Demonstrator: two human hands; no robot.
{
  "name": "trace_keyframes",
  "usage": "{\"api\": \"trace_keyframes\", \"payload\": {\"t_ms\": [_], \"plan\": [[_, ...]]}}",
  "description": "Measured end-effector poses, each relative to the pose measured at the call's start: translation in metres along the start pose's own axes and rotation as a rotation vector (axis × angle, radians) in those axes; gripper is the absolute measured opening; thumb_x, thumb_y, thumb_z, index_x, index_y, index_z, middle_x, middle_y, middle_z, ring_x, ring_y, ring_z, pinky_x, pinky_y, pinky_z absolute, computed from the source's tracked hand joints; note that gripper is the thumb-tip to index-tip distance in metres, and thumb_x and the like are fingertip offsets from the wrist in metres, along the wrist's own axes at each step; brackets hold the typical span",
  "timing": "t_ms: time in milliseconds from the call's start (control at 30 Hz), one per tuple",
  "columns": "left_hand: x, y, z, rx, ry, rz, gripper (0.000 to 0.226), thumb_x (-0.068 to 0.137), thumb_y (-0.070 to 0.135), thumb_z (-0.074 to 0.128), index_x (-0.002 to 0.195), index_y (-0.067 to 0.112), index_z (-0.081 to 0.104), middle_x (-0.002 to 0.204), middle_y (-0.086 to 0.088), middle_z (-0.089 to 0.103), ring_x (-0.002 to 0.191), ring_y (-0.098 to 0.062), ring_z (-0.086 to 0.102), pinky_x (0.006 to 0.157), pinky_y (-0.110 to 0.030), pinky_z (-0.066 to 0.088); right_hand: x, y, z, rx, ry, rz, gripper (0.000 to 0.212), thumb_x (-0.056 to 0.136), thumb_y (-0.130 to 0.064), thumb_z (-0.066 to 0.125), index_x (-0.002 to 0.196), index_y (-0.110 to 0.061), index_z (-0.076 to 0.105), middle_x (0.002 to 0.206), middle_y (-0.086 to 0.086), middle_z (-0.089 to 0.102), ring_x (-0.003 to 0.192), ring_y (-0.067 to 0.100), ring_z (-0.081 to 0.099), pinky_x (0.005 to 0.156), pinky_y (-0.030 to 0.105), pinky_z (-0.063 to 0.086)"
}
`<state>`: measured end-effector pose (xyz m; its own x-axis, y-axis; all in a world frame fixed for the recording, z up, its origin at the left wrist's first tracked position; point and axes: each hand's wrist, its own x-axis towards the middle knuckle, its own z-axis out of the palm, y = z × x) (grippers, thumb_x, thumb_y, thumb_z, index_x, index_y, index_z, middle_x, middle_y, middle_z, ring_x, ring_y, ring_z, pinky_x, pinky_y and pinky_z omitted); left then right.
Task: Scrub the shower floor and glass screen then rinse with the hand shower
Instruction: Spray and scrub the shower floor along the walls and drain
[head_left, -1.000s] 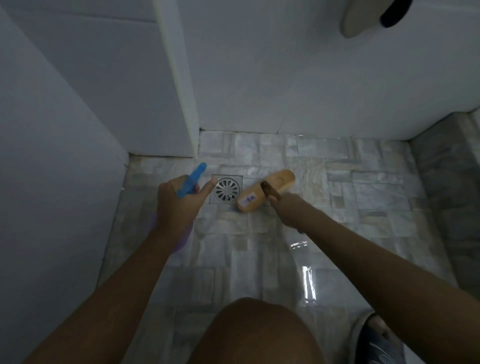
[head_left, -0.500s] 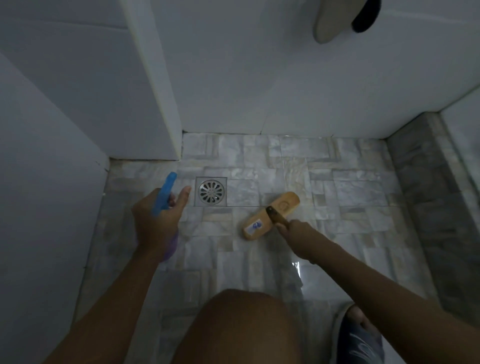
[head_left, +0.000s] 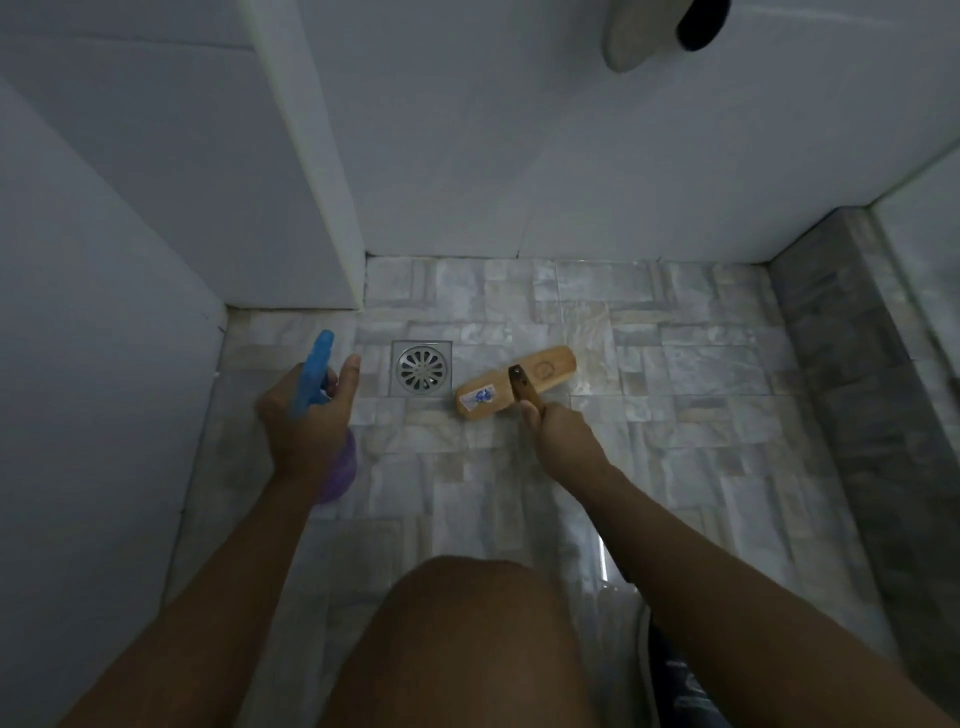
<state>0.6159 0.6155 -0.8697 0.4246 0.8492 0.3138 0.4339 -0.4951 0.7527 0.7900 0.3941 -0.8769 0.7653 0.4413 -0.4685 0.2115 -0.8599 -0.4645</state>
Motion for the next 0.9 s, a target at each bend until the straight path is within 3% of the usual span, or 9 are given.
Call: {"api": "trace_keyframes", "payload": {"t_ms": [133,367,467,567,767,833,900], "plan": [[-0.007,0.018,0.005,-0.022,-0.01,-0.036,0.036,0.09,0.03,0.074,0.065,0.011,0.058,0.056,-0.004,0.055,0.048,-0.017,0.05,0.052,-0.009,0.035,0.004,0.013,0.007,0.114,0.086,-0.016,0.057,0.101,-0.057,0.032,0.094,-0.01,0.062,0.078,0.001,0.062,0.065,0.014,0.058,0.05,0.024,0.037],[-0.026,0.035,-0.002,-0.065,-0.019,-0.089,0.033,0.088,0.024,0.077,0.068,0.004,0.06,0.058,-0.008,0.058,0.055,-0.02,0.054,0.053,-0.012,0.04,0.014,-0.001,0.01,0.166,0.054,-0.063,0.053,0.103,-0.054,0.033,0.092,-0.009,0.059,0.075,0.002,0.06,0.067,0.021,0.06,0.049,0.026,0.035],[-0.035,0.052,-0.014,-0.029,-0.005,-0.079,0.032,0.087,0.022,0.079,0.069,0.003,0.061,0.059,-0.007,0.058,0.057,-0.017,0.054,0.055,-0.014,0.042,0.01,-0.015,0.016,0.106,-0.062,-0.03,0.057,0.103,-0.051,0.035,0.094,-0.004,0.064,0.085,0.014,0.067,0.08,0.033,0.065,0.06,0.03,0.043],[-0.035,0.081,-0.03,-0.047,-0.003,-0.107,0.029,0.088,0.022,0.078,0.07,0.006,0.06,0.06,-0.006,0.058,0.059,-0.017,0.055,0.056,-0.017,0.044,-0.014,-0.028,0.006,0.108,-0.159,-0.047,0.057,0.103,-0.053,0.033,0.086,-0.006,0.062,0.076,0.009,0.062,0.074,0.03,0.064,0.058,0.029,0.043],[-0.012,0.174,-0.07,-0.031,0.017,-0.195,0.027,0.092,0.022,0.073,0.072,0.009,0.061,0.061,-0.009,0.059,0.054,-0.017,0.055,0.053,-0.032,0.047,-0.078,-0.073,-0.082,0.233,-0.058,-0.123,0.047,0.104,-0.048,0.033,0.088,-0.011,0.056,0.07,-0.003,0.055,0.06,0.008,0.052,0.048,0.022,0.033],[0.0,0.205,-0.084,-0.016,0.012,-0.147,0.027,0.095,0.015,0.069,0.071,0.009,0.058,0.059,-0.008,0.054,0.051,-0.012,0.051,0.048,-0.027,0.041,-0.098,-0.084,-0.114,0.286,-0.028,-0.135,0.048,0.104,-0.049,0.032,0.088,-0.011,0.057,0.073,0.0,0.057,0.062,0.009,0.054,0.048,0.021,0.036],[0.02,0.253,-0.108,-0.061,-0.006,-0.125,0.027,0.096,0.01,0.066,0.073,0.013,0.053,0.059,-0.003,0.049,0.052,-0.002,0.049,0.048,-0.012,0.033,-0.123,-0.103,-0.16,0.338,0.009,-0.121,0.048,0.104,-0.049,0.032,0.086,-0.012,0.056,0.072,0.0,0.058,0.061,0.01,0.055,0.048,0.02,0.038]]}}
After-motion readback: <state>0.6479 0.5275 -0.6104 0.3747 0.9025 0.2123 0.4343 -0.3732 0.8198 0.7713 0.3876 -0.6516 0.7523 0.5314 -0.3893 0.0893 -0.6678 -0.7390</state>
